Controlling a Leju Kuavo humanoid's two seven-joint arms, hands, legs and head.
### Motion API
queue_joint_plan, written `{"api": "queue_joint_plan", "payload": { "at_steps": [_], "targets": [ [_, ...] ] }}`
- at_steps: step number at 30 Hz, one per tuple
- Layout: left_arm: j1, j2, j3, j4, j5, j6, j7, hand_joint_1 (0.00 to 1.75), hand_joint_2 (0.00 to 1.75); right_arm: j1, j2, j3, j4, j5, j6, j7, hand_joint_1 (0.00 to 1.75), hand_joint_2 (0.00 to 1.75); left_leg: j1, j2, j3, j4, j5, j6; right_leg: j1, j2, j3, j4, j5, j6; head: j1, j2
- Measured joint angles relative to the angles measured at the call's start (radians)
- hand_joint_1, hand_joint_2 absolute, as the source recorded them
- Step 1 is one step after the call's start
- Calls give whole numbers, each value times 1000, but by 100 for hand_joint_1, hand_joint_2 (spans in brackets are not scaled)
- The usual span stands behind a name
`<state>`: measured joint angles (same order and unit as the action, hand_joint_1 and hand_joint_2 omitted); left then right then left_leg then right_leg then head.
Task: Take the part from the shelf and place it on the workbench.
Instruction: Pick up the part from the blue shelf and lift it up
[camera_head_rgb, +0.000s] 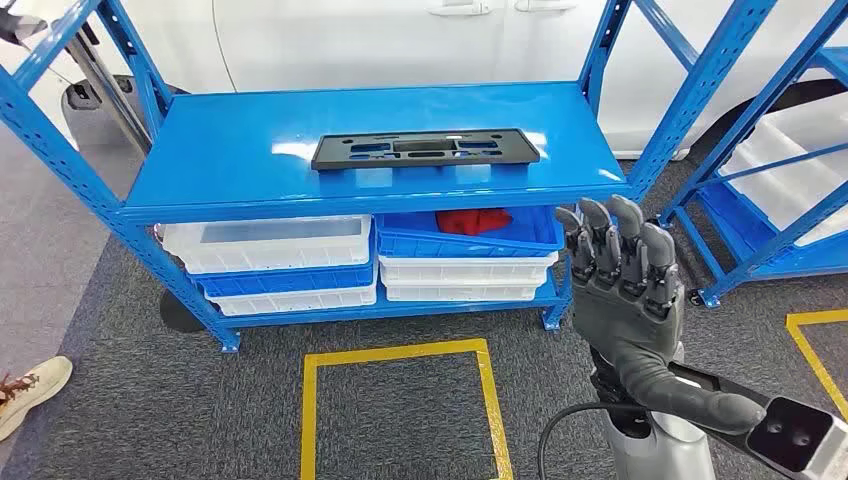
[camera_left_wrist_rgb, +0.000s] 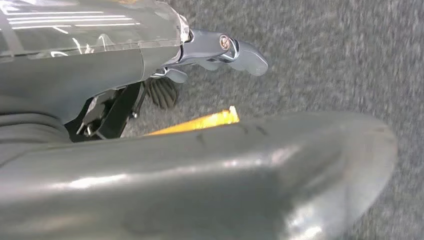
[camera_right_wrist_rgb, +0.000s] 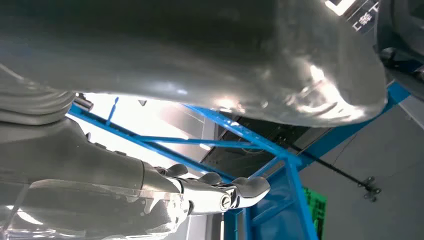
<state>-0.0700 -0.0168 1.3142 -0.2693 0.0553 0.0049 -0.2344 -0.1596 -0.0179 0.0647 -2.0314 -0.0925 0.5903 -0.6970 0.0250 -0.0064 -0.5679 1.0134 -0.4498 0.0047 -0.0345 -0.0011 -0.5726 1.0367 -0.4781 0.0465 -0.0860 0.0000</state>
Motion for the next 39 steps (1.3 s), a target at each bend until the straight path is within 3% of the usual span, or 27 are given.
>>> {"api": "queue_joint_plan", "payload": {
  "at_steps": [2,4,5,6,7,10,12,15,17,19,21,22,23,25,27,31,33,35,36,37,39],
  "targets": [
    [-1,0,1,0,0,-2,0,0,0,2,0,0,-5,-1,0,0,0,0,-3,1,-1,0,0,6,2,0,-28,61,-37,-2,0,0],
    [-3,1,1,0,0,-5,-1,0,0,10,0,0,-10,-3,0,0,0,0,-9,2,-4,0,1,16,6,1,-91,193,-100,-5,0,0],
    [-3,1,2,0,0,-5,-1,0,0,14,0,0,-11,-4,0,0,0,0,-13,2,-4,0,0,19,9,1,-116,243,-115,-8,0,0],
    [-3,1,2,0,0,-5,-1,0,0,18,0,0,-11,-4,0,0,0,0,-18,1,-4,1,0,21,11,1,-126,262,-110,-12,0,0],
    [-4,2,2,0,0,-5,-1,0,0,20,0,0,-11,-4,0,0,0,0,-22,1,-2,1,-1,22,15,1,-117,241,-88,-18,0,0],
    [-5,0,2,2,0,-5,-1,0,0,22,0,0,-12,-4,-1,0,0,0,-33,-1,3,2,-4,23,31,0,-32,57,2,-48,0,0],
    [-7,0,2,5,0,-5,0,0,0,22,0,0,-12,-3,-4,0,0,0,-35,-1,0,4,-5,18,39,-1,-6,-6,17,-56,0,0],
    [-8,2,3,7,0,-5,-1,0,0,22,-1,0,-8,4,-25,0,0,0,-35,1,-1,6,-9,3,35,0,-1,-22,24,-59,0,0],
    [-9,3,3,8,0,-6,-2,0,0,20,-1,0,0,9,-46,0,0,0,-33,1,-23,61,-46,-9,27,-3,6,-34,30,-65,0,0],
    [-9,5,5,9,0,-6,-2,0,0,20,-1,0,14,14,-64,0,0,0,-24,1,-79,185,-108,-22,26,-6,7,-36,31,-67,0,0],
    [-8,6,7,9,0,-6,-3,0,0,21,-2,0,30,18,-79,0,0,0,-13,1,-123,273,-132,-33,24,-7,7,-35,30,-67,0,0],
    [-7,6,8,9,0,-6,-3,0,0,21,-2,0,38,21,-90,0,0,0,-8,1,-123,272,-120,-38,22,-7,7,-34,29,-65,0,0],
    [-7,6,9,9,0,-6,-3,0,0,20,-2,0,49,24,-104,0,0,0,-3,2,-102,228,-89,-43,19,-7,8,-32,28,-62,0,0],
    [-8,7,9,9,0,-8,-3,0,0,18,-2,0,75,27,-130,0,0,0,3,3,-38,93,-29,-49,16,-6,8,-23,21,-50,0,0],
    [-10,8,10,10,0,-10,-3,0,0,12,-2,-1,101,24,-140,0,0,0,1,1,-2,16,-9,-40,17,-4,4,-14,17,-35,0,0],
    [-11,9,10,10,0,-15,-3,0,0,3,-3,-3,145,17,-142,0,0,0,-3,-1,-3,7,-5,-3,13,-3,-2,-7,11,-11,0,0],
    [-12,9,10,10,0,-16,-3,0,0,-1,-5,-5,159,16,-143,0,0,0,-3,0,-4,4,-1,9,12,-2,-39,71,-37,-7,0,0],
    [-12,9,10,10,0,-17,-3,0,0,-2,-5,-6,173,14,-144,0,0,0,-8,0,-6,4,-2,16,13,-2,-103,202,-96,-7,0,0],
    [-12,9,10,10,0,-17,-3,0,0,-2,-5,-6,179,13,-144,0,0,0,-11,0,-7,4,-2,17,14,-2,-126,247,-107,-8,0,0],
    [-12,9,10,10,0,-17,-3,0,0,-2,-5,-7,183,11,-144,0,0,0,-15,0,-6,4,-2,19,14,-1,-131,256,-98,-11,0,0],
    [-12,9,10,10,0,-17,-3,0,0,-2,-5,-7,188,7,-144,0,0,0,-20,-2,-3,4,-3,19,19,-1,-90,167,-36,-24,0,0]
  ]
}}
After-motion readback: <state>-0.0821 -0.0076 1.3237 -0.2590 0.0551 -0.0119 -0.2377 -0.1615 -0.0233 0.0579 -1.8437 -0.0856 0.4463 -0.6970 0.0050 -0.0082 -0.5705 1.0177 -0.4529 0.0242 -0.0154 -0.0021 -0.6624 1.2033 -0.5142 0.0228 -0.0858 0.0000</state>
